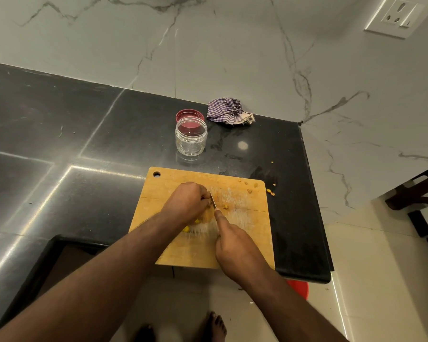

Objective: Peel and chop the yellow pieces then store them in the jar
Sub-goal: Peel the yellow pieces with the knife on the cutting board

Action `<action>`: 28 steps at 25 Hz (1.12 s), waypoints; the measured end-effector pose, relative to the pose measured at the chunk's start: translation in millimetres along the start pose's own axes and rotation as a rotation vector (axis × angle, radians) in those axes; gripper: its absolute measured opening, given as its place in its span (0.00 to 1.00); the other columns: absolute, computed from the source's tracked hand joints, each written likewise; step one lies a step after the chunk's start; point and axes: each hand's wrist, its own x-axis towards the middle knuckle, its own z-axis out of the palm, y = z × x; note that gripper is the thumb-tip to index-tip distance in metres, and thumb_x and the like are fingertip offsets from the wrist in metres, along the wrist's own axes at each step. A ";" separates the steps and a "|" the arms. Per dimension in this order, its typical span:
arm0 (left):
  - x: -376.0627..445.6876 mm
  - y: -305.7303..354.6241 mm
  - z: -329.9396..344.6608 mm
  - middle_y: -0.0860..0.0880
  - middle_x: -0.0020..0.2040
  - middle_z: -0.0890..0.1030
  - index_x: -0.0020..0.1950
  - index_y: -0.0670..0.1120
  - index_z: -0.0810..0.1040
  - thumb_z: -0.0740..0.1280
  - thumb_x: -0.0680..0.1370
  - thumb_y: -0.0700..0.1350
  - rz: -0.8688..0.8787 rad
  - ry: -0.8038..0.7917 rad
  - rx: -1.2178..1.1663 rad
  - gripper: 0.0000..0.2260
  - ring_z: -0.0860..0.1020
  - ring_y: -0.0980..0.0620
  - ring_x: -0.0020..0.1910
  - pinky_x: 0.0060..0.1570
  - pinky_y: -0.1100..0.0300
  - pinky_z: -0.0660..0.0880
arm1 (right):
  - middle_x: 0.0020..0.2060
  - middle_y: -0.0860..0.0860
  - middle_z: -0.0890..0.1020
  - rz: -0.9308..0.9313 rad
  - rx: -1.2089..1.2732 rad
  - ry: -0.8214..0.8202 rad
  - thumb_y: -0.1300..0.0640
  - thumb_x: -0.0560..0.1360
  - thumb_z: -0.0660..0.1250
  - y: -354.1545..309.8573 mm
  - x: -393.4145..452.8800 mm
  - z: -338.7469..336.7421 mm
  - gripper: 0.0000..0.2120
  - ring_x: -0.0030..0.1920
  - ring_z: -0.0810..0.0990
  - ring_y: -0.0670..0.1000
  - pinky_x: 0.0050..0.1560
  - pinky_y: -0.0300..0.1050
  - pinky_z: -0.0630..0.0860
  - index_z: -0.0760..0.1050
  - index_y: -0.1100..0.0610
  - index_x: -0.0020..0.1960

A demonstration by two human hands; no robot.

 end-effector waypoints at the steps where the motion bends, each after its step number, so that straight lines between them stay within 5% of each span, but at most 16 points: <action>1: 0.1 -0.7 -0.2 0.51 0.45 0.85 0.48 0.47 0.86 0.67 0.78 0.41 0.004 -0.001 -0.001 0.08 0.81 0.52 0.42 0.41 0.57 0.79 | 0.56 0.53 0.75 0.004 -0.005 -0.003 0.58 0.81 0.51 -1.0 1.2 -0.3 0.30 0.51 0.75 0.52 0.51 0.49 0.74 0.45 0.46 0.80; 8: -0.8 1.3 1.5 0.52 0.47 0.85 0.50 0.48 0.86 0.68 0.78 0.43 -0.038 0.028 -0.024 0.07 0.79 0.55 0.42 0.37 0.64 0.72 | 0.59 0.53 0.75 0.002 -0.042 -0.018 0.57 0.82 0.51 2.9 -7.5 4.5 0.31 0.50 0.74 0.51 0.49 0.47 0.72 0.41 0.46 0.80; 18: -9.0 0.0 5.7 0.49 0.55 0.84 0.58 0.45 0.84 0.67 0.79 0.41 0.002 0.076 -0.033 0.10 0.80 0.52 0.52 0.49 0.61 0.76 | 0.58 0.48 0.75 -0.021 0.079 0.121 0.54 0.83 0.53 16.6 -31.9 4.8 0.27 0.51 0.74 0.46 0.52 0.42 0.74 0.48 0.44 0.79; 23: -5.5 -1.5 4.6 0.51 0.50 0.84 0.54 0.48 0.84 0.68 0.78 0.43 -0.051 0.059 -0.032 0.08 0.78 0.55 0.43 0.38 0.62 0.73 | 0.56 0.51 0.76 -0.019 0.036 0.071 0.57 0.82 0.53 4.8 -16.4 3.6 0.29 0.51 0.75 0.50 0.51 0.46 0.74 0.47 0.45 0.80; 28: -2.4 -3.7 3.4 0.51 0.48 0.85 0.52 0.48 0.85 0.67 0.77 0.42 -0.038 0.028 -0.022 0.08 0.80 0.53 0.44 0.44 0.57 0.79 | 0.53 0.52 0.76 -0.008 -0.005 -0.007 0.58 0.81 0.52 1.8 -11.2 2.7 0.31 0.49 0.76 0.51 0.48 0.48 0.74 0.44 0.45 0.80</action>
